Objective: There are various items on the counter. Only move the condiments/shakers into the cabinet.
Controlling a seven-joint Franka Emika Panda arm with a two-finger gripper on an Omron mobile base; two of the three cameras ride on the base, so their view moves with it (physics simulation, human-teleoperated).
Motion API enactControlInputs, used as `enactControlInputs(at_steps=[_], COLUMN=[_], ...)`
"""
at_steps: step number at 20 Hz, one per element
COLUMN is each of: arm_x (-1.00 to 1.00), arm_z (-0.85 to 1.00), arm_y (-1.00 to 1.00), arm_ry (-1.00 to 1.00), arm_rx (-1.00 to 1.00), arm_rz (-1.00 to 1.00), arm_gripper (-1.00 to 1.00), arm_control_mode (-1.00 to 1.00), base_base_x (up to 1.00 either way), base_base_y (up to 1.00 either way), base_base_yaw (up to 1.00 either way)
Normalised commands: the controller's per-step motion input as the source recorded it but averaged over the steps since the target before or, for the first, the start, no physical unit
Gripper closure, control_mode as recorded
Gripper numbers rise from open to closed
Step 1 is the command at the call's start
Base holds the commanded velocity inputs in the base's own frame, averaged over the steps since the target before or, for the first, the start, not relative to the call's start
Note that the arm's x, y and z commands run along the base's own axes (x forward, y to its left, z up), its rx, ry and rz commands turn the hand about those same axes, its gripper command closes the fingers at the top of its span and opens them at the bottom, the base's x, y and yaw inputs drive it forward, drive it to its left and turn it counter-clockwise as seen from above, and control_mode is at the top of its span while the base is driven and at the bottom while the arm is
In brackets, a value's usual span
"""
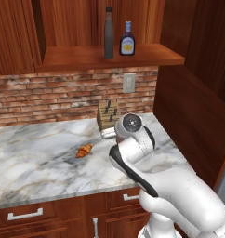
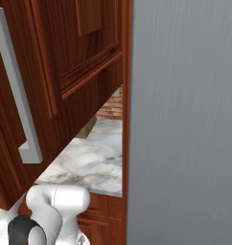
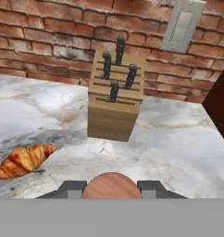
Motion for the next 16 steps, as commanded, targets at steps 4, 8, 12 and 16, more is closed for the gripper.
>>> enactControlInputs(at_steps=[4,8,12,16], arm_x=[-0.35,-0.44,-0.46,-0.41], arm_z=[1.00,1.00,1.00,1.00], arm_y=[-0.34,-0.44,-0.54,-0.71], arm_ry=[0.00,0.00,0.00,0.00], arm_rx=[-0.14,-0.11,-0.06,0.00], arm_rz=[0.00,-0.01,0.00,0.00], arm_gripper=[1.00,1.00,1.00,1.00], arm_control_mode=[-1.00,-1.00,-1.00,-1.00], base_base_x=[0.00,0.00,0.00,0.00], base_base_y=[0.00,0.00,0.00,0.00], base_base_yaw=[0.00,0.00,0.00,0.00])
